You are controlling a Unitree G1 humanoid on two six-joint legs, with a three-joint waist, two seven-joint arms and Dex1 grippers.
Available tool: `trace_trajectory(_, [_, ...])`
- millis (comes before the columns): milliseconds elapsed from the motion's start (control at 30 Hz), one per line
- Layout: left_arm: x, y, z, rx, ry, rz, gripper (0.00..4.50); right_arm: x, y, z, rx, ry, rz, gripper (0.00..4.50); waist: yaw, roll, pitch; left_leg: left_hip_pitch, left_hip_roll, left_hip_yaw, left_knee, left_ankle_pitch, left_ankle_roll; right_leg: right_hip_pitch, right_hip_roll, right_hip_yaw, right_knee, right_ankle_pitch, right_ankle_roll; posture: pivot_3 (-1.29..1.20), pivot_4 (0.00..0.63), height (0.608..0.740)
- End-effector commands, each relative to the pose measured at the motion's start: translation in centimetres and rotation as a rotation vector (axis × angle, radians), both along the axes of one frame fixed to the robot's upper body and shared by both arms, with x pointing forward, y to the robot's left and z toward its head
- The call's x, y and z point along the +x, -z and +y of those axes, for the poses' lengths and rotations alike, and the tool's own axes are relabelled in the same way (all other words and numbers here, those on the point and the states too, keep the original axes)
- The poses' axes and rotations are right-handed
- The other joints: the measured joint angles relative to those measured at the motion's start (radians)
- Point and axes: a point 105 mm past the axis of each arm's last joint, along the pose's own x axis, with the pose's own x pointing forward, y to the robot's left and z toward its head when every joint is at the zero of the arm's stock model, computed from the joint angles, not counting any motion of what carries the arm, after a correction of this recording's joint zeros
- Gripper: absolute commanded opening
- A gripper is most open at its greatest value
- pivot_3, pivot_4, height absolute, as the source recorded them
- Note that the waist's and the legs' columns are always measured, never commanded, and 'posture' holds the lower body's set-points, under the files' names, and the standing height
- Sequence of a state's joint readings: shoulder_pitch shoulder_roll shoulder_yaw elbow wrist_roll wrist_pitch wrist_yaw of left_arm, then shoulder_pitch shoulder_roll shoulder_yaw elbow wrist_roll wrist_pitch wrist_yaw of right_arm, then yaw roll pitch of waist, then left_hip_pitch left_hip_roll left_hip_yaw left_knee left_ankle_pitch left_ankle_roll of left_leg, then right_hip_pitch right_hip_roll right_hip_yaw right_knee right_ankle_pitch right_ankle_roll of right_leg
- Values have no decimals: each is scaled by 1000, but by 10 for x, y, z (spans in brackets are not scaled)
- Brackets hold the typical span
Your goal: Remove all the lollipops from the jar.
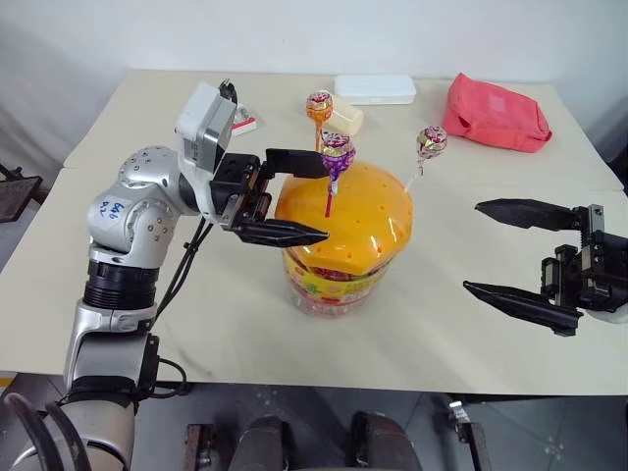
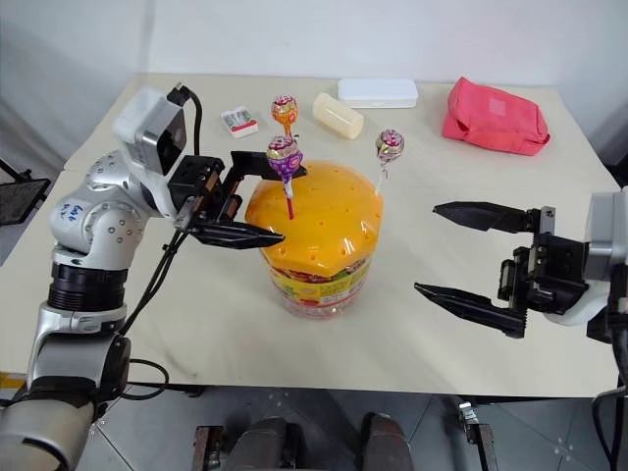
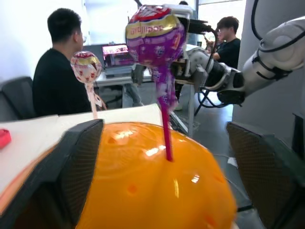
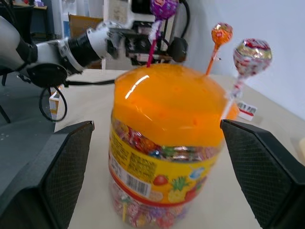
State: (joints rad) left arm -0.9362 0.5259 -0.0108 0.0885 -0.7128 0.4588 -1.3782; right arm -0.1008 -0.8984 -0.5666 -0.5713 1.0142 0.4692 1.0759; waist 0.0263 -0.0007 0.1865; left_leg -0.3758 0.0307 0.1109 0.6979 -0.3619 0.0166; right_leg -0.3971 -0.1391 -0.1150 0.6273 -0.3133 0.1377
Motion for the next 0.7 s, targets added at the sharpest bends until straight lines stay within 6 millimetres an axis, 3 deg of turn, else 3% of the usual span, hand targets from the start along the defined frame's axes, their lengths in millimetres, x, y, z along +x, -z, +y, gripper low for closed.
trace_trajectory(33, [-3,-11,-1,-14,22,-62,3065,-8,-9,2,22,8,-50,4500,0,0,0,0,0,0,0,0,0,0,0,0,0,0,0,0,150,740])
trace_trajectory(367, [-11,-30,-1,-81,48,-75,17,-1,-9,-1,30,45,-61,4500,0,0,0,0,0,-5,1,0,1,2,0,-2,0,0,0,0,150,740])
trace_trajectory(700, [-15,-65,11,-236,-3,-81,17,8,-10,-4,28,54,-69,4500,0,0,0,0,0,-13,1,0,1,3,-1,-4,0,0,0,0,150,740])
